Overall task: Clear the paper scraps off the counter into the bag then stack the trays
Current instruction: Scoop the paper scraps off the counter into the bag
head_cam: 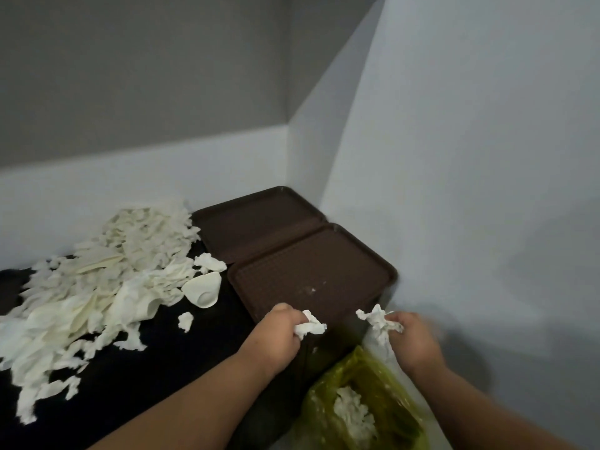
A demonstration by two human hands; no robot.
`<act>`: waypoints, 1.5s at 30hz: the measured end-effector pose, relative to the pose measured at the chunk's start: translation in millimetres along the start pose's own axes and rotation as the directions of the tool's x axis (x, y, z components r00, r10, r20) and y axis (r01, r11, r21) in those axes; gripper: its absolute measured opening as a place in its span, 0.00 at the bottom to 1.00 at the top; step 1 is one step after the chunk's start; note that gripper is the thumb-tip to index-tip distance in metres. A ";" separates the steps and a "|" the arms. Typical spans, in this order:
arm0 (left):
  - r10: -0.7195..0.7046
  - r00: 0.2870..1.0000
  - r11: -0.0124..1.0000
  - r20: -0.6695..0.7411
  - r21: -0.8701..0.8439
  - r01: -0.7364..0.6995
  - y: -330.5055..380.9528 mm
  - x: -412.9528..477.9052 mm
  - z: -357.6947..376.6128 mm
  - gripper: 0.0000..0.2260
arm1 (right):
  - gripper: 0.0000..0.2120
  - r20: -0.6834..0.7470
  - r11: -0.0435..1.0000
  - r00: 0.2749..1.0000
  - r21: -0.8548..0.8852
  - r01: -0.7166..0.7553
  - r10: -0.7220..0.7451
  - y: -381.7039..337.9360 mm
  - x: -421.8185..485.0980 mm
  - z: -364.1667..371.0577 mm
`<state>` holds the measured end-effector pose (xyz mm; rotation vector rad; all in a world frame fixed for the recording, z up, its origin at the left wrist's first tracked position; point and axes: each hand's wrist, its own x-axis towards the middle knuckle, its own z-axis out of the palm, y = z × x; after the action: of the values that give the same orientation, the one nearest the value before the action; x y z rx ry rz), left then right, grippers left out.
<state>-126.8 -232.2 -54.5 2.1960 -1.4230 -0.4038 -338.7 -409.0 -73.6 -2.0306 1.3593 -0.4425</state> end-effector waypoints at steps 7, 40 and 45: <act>0.013 0.991 0.999 0.134 -0.044 -0.007 64.3 52.3 63.5 0.11 | 0.15 0.035 0.993 0.993 -0.038 -0.115 0.116 70.8 29.8 -22.2; -0.065 0.902 0.970 0.426 -0.184 0.157 91.0 114.5 188.9 0.30 | 0.13 0.252 0.938 0.919 0.090 -0.335 0.304 163.5 57.7 -21.4; -0.079 0.918 0.961 0.390 -0.215 0.174 85.0 96.9 167.5 0.27 | 0.12 0.258 0.943 0.921 0.083 -0.323 0.293 148.2 48.8 -19.3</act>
<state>-234.4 -389.1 -146.5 2.0842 -1.3294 -1.0437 -433.0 -497.4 -163.1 -1.6677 1.4287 -0.1280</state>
